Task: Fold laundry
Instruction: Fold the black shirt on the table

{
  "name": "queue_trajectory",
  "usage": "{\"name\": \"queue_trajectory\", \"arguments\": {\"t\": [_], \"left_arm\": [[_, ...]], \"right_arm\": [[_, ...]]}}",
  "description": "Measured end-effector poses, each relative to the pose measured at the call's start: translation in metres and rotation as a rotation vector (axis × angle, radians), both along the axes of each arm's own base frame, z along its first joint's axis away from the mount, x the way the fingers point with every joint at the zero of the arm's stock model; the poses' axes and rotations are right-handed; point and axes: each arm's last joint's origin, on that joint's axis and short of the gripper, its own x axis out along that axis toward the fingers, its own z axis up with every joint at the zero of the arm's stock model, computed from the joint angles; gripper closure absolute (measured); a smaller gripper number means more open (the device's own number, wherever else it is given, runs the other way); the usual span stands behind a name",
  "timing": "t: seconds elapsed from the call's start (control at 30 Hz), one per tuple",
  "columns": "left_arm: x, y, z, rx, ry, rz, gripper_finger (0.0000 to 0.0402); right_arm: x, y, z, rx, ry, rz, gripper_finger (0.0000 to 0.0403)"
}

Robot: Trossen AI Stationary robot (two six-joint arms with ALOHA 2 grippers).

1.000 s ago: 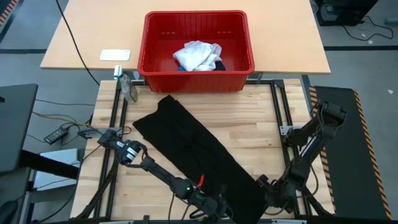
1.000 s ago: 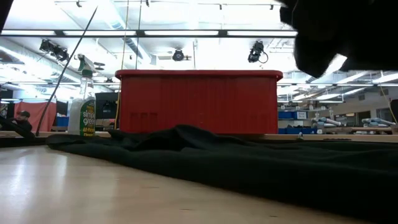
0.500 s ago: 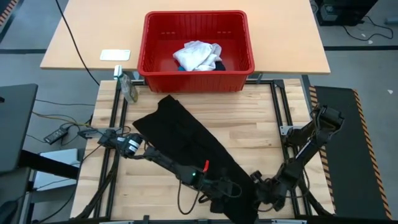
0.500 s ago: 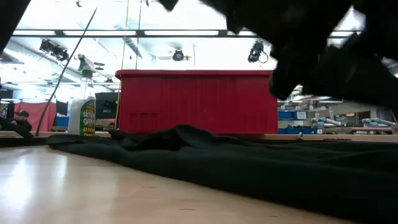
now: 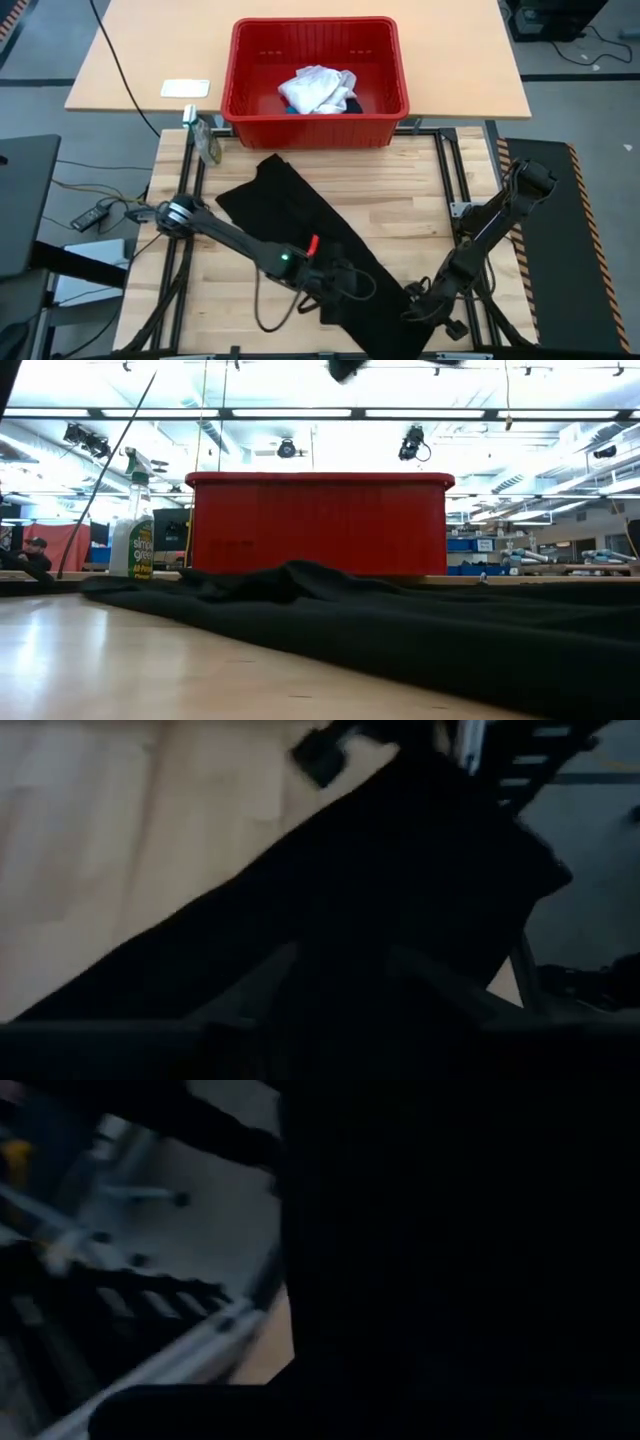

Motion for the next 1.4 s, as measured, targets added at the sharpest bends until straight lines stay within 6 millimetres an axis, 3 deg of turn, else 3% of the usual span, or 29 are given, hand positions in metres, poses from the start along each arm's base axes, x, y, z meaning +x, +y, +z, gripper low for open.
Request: {"name": "queue_trajectory", "arguments": {"t": [0.13,0.3,0.5,0.73,1.07,1.2,1.4], "left_arm": [[-0.019,0.009,0.031,-0.006,-0.023,0.066,0.0256],[-0.043,0.023,0.062,0.0,-0.037,0.15,0.0258],[-0.076,0.043,0.085,0.084,0.034,0.229,0.0258],[-0.09,0.07,0.088,0.158,0.144,0.297,0.0258],[-0.083,0.1,0.08,0.18,0.205,0.383,0.0258],[-0.082,0.107,0.08,0.18,0.211,0.403,0.0258],[-0.082,0.106,0.08,0.116,0.196,0.469,0.0258]], "right_arm": [[0.008,-0.01,0.023,0.118,-0.035,-0.05,0.0391],[0.033,-0.042,0.046,0.2,-0.136,-0.212,0.0391],[0.077,-0.103,0.038,0.188,-0.115,-0.483,0.0391],[0.114,-0.173,0.007,0.318,0.055,-0.698,0.0391],[0.133,-0.226,-0.025,0.379,0.077,-0.881,0.0339],[0.133,-0.236,-0.02,0.39,0.04,-0.905,0.0305],[0.129,-0.241,0.003,0.394,-0.078,-0.917,0.0209]]}}
